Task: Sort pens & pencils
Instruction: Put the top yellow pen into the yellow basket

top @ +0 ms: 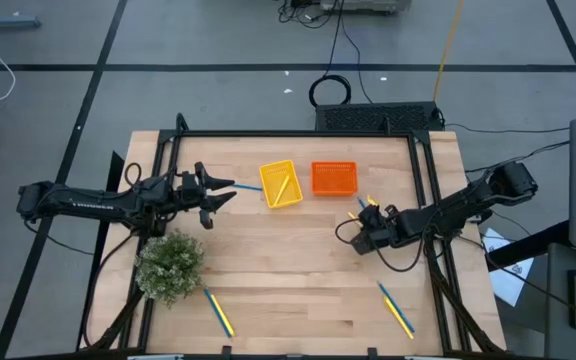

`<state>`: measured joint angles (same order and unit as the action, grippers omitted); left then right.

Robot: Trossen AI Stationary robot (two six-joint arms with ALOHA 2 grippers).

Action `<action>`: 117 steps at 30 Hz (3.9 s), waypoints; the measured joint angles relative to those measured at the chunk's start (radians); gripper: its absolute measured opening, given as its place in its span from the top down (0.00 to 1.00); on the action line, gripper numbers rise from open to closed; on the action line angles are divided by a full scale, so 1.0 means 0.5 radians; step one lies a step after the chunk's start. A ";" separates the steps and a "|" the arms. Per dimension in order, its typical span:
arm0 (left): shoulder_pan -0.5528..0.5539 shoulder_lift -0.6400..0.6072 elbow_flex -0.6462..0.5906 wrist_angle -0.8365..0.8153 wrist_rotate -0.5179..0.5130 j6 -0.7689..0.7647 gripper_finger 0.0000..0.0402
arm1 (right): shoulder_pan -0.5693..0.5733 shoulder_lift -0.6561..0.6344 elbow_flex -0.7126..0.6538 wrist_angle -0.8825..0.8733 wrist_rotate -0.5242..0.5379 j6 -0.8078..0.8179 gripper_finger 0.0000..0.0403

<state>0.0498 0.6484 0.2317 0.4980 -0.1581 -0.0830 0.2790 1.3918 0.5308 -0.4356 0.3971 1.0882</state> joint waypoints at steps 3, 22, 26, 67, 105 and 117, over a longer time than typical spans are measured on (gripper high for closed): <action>0.000 0.000 0.000 0.000 0.000 0.000 0.60 | 0.002 -0.010 0.000 0.013 0.018 -0.056 0.95; 0.000 0.001 0.000 -0.001 0.001 -0.001 0.60 | 0.079 -0.273 -0.009 0.564 0.096 -0.528 0.96; 0.000 0.001 0.000 0.005 0.000 -0.015 0.60 | 0.066 -0.274 -0.008 0.966 0.139 -0.818 0.96; -0.196 1.945 0.902 0.909 0.196 0.125 0.60 | -0.280 0.288 -0.076 3.146 -0.382 -2.028 0.96; -0.192 2.111 1.103 0.929 0.192 0.069 0.61 | -0.280 0.289 -0.076 3.119 -0.383 -2.028 0.96; -0.194 2.109 1.103 0.839 0.191 0.068 0.81 | -0.281 0.289 -0.076 3.124 -0.383 -2.027 0.96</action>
<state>-0.0471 1.7031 0.7834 0.9174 -0.0625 -0.0491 0.1387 1.5364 0.4927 1.1262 0.2054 0.0746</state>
